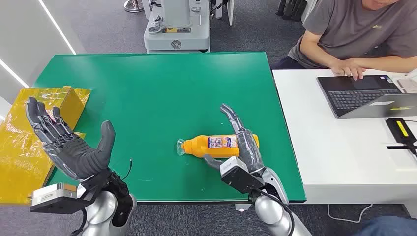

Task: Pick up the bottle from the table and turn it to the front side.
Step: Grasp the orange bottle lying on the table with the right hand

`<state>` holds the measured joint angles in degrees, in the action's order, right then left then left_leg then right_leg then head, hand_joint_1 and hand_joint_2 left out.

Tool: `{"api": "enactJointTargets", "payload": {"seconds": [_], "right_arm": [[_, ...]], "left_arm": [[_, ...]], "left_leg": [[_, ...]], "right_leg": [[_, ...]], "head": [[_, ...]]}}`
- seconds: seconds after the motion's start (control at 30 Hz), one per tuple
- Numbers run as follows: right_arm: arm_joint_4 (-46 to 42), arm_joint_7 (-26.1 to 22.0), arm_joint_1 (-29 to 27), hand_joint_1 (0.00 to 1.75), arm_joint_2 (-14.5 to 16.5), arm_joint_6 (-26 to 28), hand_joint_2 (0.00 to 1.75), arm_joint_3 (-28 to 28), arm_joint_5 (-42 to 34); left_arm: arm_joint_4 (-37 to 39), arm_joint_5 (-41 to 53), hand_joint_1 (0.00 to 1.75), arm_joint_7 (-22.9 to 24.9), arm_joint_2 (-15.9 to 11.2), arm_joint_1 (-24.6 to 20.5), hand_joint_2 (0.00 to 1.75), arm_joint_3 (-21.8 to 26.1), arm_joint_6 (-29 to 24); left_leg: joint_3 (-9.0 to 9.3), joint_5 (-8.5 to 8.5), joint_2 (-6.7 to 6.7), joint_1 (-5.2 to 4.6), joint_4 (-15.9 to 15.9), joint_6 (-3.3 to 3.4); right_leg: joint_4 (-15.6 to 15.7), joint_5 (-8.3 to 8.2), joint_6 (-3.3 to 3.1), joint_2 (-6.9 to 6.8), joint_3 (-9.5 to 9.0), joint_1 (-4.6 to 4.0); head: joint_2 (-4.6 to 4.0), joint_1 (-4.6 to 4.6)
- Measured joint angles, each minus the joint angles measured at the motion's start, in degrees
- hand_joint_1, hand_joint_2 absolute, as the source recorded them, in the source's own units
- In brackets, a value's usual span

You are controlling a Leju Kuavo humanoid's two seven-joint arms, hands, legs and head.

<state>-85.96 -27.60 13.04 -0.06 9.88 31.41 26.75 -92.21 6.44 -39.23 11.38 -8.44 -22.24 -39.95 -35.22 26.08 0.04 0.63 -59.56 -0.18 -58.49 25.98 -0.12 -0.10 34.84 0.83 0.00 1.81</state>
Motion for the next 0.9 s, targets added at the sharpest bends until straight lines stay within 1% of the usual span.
{"api": "enactJointTargets", "payload": {"seconds": [0.13, 0.23, 0.3, 0.43, 0.6, 0.7, 0.8, 0.9], "right_arm": [[0.7, 0.3, 1.3, 0.0, -1.0, -1.1, 1.75, 0.4, 2.5], [1.6, 0.4, 3.3, 0.0, -1.8, -2.6, 1.75, 0.6, 4.8], [2.7, 0.5, 5.7, 0.0, -2.7, -5.0, 1.75, 0.8, 6.3], [5.7, 0.6, 11.9, 0.0, -5.6, -12.0, 1.75, 1.3, 7.6], [8.4, 0.6, 17.0, 0.0, -8.0, -16.6, 1.75, 1.8, 6.8], [11.1, 0.8, 20.5, 0.0, -9.8, -24.7, 1.75, 3.2, 4.2], [14.8, 0.6, 25.5, 0.0, -12.3, -33.0, 1.75, 5.8, 2.0], [17.9, 1.4, 30.6, 0.0, -15.3, -38.5, 1.75, 9.5, -0.8]], "left_arm": [[0.0, -0.1, 0.0, 0.0, -0.1, 0.0, 1.75, 0.0, 0.0], [0.0, -0.2, 0.0, 0.0, -0.2, 0.0, 1.75, -0.1, 0.0], [0.0, -0.4, 0.0, 0.0, -0.3, -0.1, 1.75, -0.2, 0.1], [0.0, -0.7, 0.0, 0.0, -0.5, -0.6, 1.75, -0.6, 0.4], [0.1, -0.9, 0.0, 0.0, -0.8, -1.0, 1.75, -0.8, 0.5], [0.3, -1.1, 0.0, 0.0, -0.9, -1.5, 1.75, -1.4, 0.9], [0.4, -1.3, 0.0, 0.0, -1.1, -1.7, 1.75, -1.6, 1.3], [0.4, -0.9, 0.0, 0.0, -1.1, -1.6, 1.75, -1.6, 2.6]], "left_leg": [[0.0, 0.0, 0.0, 0.0, 0.0, 0.0], [0.0, 0.01, 0.01, 0.0, 0.0, 0.0], [0.0, 0.0, 0.02, 0.0, 0.0, 0.0], [0.0, -0.03, 0.01, 0.0, 0.0, 0.02], [0.0, -0.03, 0.01, 0.0, -0.1, 0.02], [0.0, -0.03, 0.0, 0.0, -0.1, 0.02], [-0.01, -0.03, 0.0, -0.01, -0.1, 0.02], [-0.01, -0.03, -0.02, -0.01, -0.1, 0.02]], "right_leg": [[0.0, 0.0, 0.0, 0.01, 0.01, 0.0], [0.0, 0.0, 0.0, 0.02, 0.02, 0.0], [0.0, 0.0, 0.0, 0.03, 0.02, 0.0], [0.0, -0.05, 0.02, 0.01, 0.0, 0.0], [0.0, -0.07, 0.03, 0.02, 0.0, 0.0], [0.0, -0.07, 0.03, 0.02, 0.01, 0.0], [0.0, -0.07, 0.04, 0.02, 0.0, 0.01], [0.0, -0.08, 0.05, -0.01, -0.01, 0.01]], "head": [[0.01, 0.0], [0.0, 0.0], [0.0, 0.01], [0.0, -0.01], [0.0, -0.01], [0.0, -0.01], [0.0, 0.0], [0.0, 0.0]]}}
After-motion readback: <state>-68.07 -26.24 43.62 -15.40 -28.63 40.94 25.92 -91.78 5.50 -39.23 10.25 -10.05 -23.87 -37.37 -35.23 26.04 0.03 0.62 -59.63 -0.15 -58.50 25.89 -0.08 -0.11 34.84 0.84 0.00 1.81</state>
